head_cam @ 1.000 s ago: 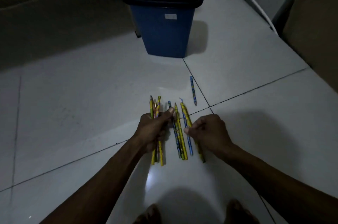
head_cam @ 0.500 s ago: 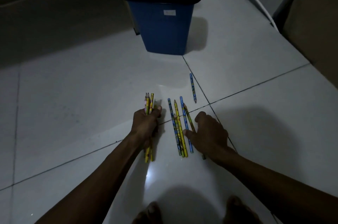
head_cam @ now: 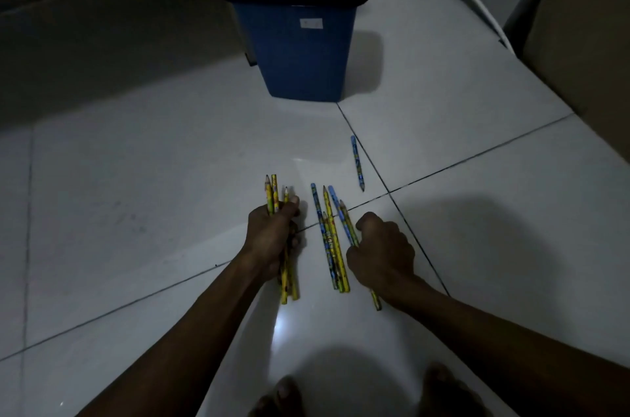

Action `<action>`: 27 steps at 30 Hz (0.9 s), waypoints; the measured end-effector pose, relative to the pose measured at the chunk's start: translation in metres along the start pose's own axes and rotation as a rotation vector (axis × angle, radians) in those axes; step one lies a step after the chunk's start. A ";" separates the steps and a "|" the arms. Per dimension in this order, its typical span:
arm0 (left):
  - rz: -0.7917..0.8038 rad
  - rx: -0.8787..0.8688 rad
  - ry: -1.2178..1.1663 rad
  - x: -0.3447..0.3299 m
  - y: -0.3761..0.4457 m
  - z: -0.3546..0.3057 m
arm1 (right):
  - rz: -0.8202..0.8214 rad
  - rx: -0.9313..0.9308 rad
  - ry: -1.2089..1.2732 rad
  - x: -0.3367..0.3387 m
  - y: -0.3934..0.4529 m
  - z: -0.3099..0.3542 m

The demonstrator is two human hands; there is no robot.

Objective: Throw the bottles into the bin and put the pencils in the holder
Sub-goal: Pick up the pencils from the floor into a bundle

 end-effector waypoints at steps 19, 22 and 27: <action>0.166 0.123 -0.190 -0.008 0.005 -0.012 | 0.400 0.089 1.021 0.000 0.005 0.012; 0.174 0.102 -0.130 -0.009 0.003 -0.009 | 0.334 0.065 1.041 0.003 0.010 0.013; 0.240 0.038 -0.109 -0.018 -0.005 -0.005 | 0.262 0.039 0.978 0.002 0.016 0.019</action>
Point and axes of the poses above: each hand's wrist, its own y-axis towards the middle knuckle, its own x-axis out of the back of the hand, z = x × y, the point moved 4 cm from there along y, towards the middle knuckle, and after that the axes turned 14 degrees about -y, right-handed, at the moved point
